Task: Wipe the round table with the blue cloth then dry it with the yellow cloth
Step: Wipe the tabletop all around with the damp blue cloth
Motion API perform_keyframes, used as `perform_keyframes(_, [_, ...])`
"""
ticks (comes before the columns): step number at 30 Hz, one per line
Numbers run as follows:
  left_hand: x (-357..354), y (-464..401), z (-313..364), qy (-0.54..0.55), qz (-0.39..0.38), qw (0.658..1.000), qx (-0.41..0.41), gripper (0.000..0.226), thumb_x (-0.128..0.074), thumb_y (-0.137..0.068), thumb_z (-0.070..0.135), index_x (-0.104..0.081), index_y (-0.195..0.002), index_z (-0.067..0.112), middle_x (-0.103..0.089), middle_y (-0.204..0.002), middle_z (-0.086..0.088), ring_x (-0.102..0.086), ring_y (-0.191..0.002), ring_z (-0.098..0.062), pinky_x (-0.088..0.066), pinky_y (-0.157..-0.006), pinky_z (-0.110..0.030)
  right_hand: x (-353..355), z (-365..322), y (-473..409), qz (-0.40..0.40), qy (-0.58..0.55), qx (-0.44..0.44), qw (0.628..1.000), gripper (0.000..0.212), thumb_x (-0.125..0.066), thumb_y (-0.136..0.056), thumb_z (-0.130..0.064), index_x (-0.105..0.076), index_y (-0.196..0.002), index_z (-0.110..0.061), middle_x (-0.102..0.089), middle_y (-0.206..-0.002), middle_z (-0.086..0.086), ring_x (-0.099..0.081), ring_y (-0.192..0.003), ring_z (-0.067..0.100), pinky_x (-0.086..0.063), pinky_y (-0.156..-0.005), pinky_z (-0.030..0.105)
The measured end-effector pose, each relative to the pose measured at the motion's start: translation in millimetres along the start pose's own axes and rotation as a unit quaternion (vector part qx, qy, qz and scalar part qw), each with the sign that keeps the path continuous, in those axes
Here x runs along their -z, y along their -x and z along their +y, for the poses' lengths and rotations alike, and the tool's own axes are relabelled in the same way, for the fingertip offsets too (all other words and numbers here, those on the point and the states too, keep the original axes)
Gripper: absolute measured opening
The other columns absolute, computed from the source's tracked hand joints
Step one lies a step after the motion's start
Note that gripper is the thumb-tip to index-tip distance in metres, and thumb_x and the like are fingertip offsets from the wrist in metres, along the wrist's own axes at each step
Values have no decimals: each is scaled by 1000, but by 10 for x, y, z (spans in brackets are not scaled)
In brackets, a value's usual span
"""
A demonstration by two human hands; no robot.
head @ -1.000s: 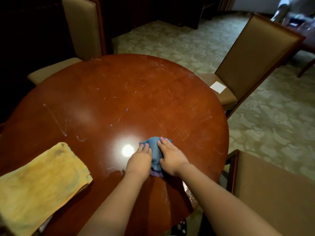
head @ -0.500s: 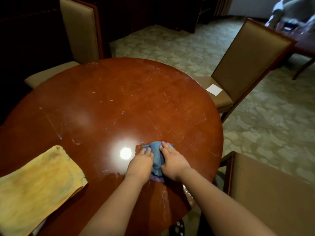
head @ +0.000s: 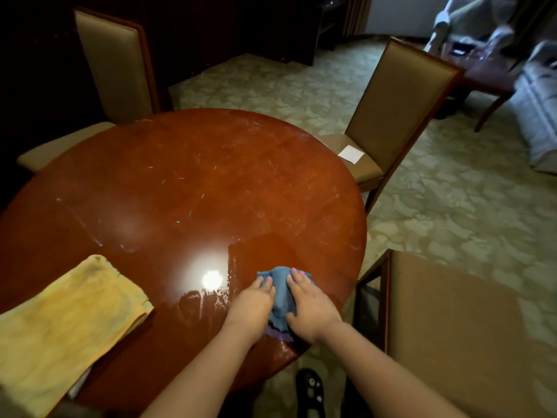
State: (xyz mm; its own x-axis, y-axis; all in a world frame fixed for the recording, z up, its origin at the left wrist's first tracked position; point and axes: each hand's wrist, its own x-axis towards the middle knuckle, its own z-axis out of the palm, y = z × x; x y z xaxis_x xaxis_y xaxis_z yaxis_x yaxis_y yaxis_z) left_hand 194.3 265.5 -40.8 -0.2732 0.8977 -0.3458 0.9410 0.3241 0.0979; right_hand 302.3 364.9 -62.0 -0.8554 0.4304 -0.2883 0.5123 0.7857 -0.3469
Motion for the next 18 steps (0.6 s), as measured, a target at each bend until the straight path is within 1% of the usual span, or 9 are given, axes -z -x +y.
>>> perform_keyframes(2, [-69,138,92,-13,-4,999,-33,65,-41,-95,4,-10,-152,7,-3,-160,-10,-5,-147,-24,-9,-116,-26,-74,39,306,13,0,12,1000,77,-44,-93,-32,0,-152,-10,8,-159,5,8,-146,13,9,-110,19])
perform_keyframes(4, [-84,151,133,-24,0,998,-52,66,-40,-95,1,-9,-153,7,-1,-160,-9,-3,-147,-23,-8,-116,-26,-99,138,420,15,13,16,1000,76,-43,-95,-36,1,-152,-11,9,-159,3,9,-146,11,12,-107,17])
perform_keyframes(6, [-39,23,136,-25,7,998,-53,67,-42,-95,2,-9,-153,8,-2,-160,-8,-4,-147,-22,-9,-116,-26,-60,240,309,17,20,0,1000,77,-42,-95,-38,2,-152,-11,8,-159,2,9,-146,11,11,-110,18])
perform_keyframes(9, [-9,-242,153,-12,15,999,-34,70,-50,-93,10,-12,-152,8,-6,-160,-8,-8,-147,-23,-14,-117,-26,-14,331,60,17,20,-31,999,79,-38,-91,-41,1,-152,-11,9,-159,4,8,-146,13,6,-114,23])
perform_keyframes(12, [-24,-198,235,-25,5,999,-35,69,-48,-95,12,-10,-152,7,-6,-160,-10,-8,-147,-24,-13,-117,-27,-45,324,163,12,2,-46,999,76,-41,-94,-33,3,-152,-10,11,-159,3,10,-145,13,6,-115,25])
perform_keyframes(13, [-49,-118,276,-28,-3,999,-42,72,-51,-94,13,-9,-152,7,-4,-160,-10,-7,-147,-24,-13,-118,-28,-80,318,281,18,-2,-43,999,74,-37,-94,-33,3,-152,-10,12,-159,4,11,-145,13,8,-114,24])
perform_keyframes(15, [-129,48,339,-34,-18,997,-67,80,-59,-91,19,-8,-152,7,-2,-160,-10,-4,-147,-24,-12,-118,-28,-159,292,535,30,-3,-33,999,73,-22,-88,-36,3,-152,-11,13,-158,1,11,-145,11,12,-112,19])
perform_keyframes(16, [-151,99,360,-40,-22,996,-77,81,-59,-91,22,-7,-152,7,-1,-160,-10,-2,-147,-23,-10,-117,-27,-199,301,615,38,-2,-31,999,73,-16,-85,-37,3,-152,-12,14,-157,-2,11,-145,9,14,-110,18])
perform_keyframes(18, [-132,73,378,-50,-10,995,-87,79,-56,-93,20,-5,-152,7,0,-160,-11,-1,-147,-23,-7,-116,-26,-203,365,607,54,6,-42,998,69,-10,-88,-38,2,-152,-14,12,-156,-4,10,-145,8,14,-109,17])
